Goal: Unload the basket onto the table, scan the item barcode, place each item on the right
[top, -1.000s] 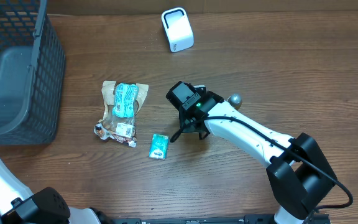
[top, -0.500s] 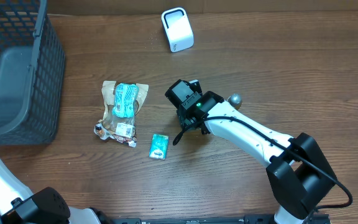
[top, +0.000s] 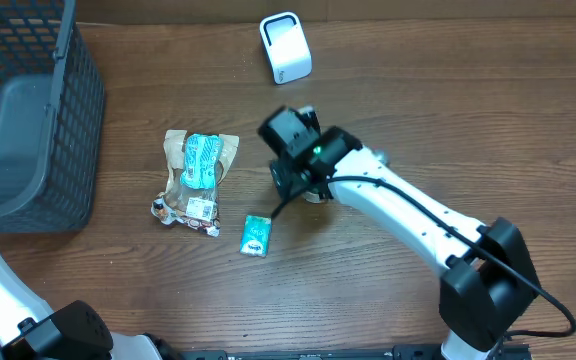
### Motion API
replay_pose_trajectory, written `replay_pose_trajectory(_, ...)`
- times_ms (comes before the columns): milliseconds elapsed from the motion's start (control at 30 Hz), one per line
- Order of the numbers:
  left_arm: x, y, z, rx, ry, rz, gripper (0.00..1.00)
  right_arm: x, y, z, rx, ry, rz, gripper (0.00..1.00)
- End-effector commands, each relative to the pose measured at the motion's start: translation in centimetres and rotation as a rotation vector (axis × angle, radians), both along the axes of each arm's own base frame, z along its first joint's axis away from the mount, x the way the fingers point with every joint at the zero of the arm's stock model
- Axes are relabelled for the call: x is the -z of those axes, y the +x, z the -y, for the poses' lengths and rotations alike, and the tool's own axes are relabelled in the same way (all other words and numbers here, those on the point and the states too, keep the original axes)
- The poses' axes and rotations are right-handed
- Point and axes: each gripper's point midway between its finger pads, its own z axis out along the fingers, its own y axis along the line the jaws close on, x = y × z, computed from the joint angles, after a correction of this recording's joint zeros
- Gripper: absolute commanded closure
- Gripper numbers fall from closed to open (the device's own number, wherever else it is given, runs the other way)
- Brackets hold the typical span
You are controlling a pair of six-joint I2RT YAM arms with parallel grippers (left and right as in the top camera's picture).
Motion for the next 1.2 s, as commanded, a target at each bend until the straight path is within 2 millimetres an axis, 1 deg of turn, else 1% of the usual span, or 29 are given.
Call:
replay_pose_trajectory(0, -0.4, 0.3, 0.0, 0.021, 0.011, 0.004, 0.01, -2.1, -1.4, -3.1, -0.066, 0.133, -0.066, 0.00)
replay_pose_trajectory(100, -0.4, 0.3, 0.0, 0.021, 0.011, 0.004, 0.00, -1.6, -4.1, -4.9, -0.104, 0.231, -0.199, 0.01)
replay_pose_trajectory(200, -0.4, 0.3, 0.0, 0.021, 0.011, 0.004, 0.00, -0.8, -6.0, -5.7, -0.082, 0.270, -0.281, 0.02)
replay_pose_trajectory(300, -0.3, 0.3, 0.0, 0.021, 0.011, 0.003, 0.01, 0.1, -7.0, -6.2, -0.067, 0.269, -0.300, 0.04)
replay_pose_trajectory(367, -0.4, 0.3, 0.0, 0.021, 0.011, 0.004, 0.00, 1.0, -8.2, -7.0, -0.099, 0.259, -0.310, 0.04)
replay_pose_trajectory(500, -0.4, 0.3, 0.0, 0.021, 0.011, 0.003, 0.01, 1.9, -10.1, -8.4, -0.151, 0.271, -0.337, 0.05)
replay_pose_trajectory(600, -0.4, 0.3, 0.0, 0.021, 0.011, 0.004, 0.00, 2.9, -11.2, -9.1, -0.166, 0.290, -0.359, 0.19)
replay_pose_trajectory(667, -0.4, 0.3, 0.0, 0.021, 0.011, 0.004, 0.01, 3.6, -11.5, -9.1, -0.107, 0.300, -0.373, 0.30)
replay_pose_trajectory(700, -0.4, 0.3, 0.0, 0.021, 0.011, 0.004, 0.00, 4.0, -11.6, -9.0, -0.080, 0.305, -0.379, 0.36)
replay_pose_trajectory(733, -0.4, 0.3, 0.0, 0.021, 0.011, 0.004, 0.00, 4.4, -11.7, -8.9, -0.060, 0.309, -0.382, 0.43)
replay_pose_trajectory(800, -0.3, 0.3, 0.0, 0.021, 0.011, 0.003, 0.00, 5.0, -11.8, -8.9, -0.054, 0.314, -0.384, 0.53)
replay_pose_trajectory(900, -0.4, 0.3, 0.0, 0.021, 0.011, 0.003, 0.00, 5.2, -11.9, -8.8, -0.053, 0.313, -0.386, 0.69)
replay_pose_trajectory(967, -0.4, 0.3, 0.0, 0.021, 0.011, 0.003, 0.00, 5.3, -11.9, -8.7, -0.054, 0.308, -0.389, 0.72)
replay_pose_trajectory(1067, -0.4, 0.3, 0.0, 0.021, 0.011, 0.004, 0.00, 5.4, -12.0, -8.6, -0.054, 0.304, -0.391, 0.91)
replay_pose_trajectory(1100, -0.4, 0.3, 0.0, 0.021, 0.011, 0.003, 0.01, 5.4, -12.0, -8.6, -0.054, 0.306, -0.390, 0.95)
replay_pose_trajectory(1167, -0.4, 0.3, 0.0, 0.021, 0.011, 0.004, 0.01, 5.7, -12.0, -8.5, -0.044, 0.306, -0.393, 0.96)
